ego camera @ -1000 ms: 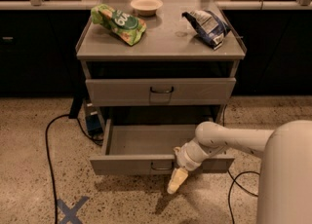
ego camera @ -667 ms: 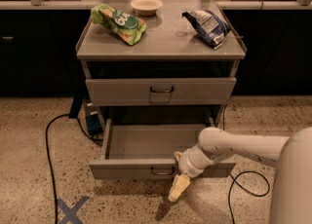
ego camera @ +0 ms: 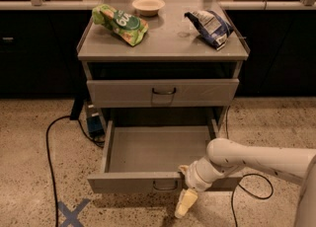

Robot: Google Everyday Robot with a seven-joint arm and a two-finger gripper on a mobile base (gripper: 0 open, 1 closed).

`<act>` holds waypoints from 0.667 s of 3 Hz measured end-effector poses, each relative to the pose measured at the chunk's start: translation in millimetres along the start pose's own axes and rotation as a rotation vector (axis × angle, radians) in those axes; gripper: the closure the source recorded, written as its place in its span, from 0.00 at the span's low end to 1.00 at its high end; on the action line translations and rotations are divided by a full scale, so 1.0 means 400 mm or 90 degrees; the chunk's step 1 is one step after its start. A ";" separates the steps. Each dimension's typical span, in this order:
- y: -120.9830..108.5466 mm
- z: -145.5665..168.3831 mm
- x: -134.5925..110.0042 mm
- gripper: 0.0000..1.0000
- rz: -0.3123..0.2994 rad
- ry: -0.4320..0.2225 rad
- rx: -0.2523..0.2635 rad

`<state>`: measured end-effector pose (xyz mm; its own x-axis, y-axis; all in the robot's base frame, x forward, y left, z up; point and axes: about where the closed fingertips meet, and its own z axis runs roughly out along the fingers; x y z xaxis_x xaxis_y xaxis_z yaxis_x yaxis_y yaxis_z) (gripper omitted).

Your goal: Open middle drawer

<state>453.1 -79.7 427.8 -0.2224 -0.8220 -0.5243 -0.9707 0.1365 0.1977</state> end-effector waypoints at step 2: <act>0.069 0.006 0.010 0.00 0.001 -0.009 -0.044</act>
Offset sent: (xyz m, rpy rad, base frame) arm -0.0484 -0.0006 0.0102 0.0543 0.0889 0.0482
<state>425.1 -77.8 429.4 -0.2264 -0.8134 -0.5358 -0.9616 0.0991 0.2559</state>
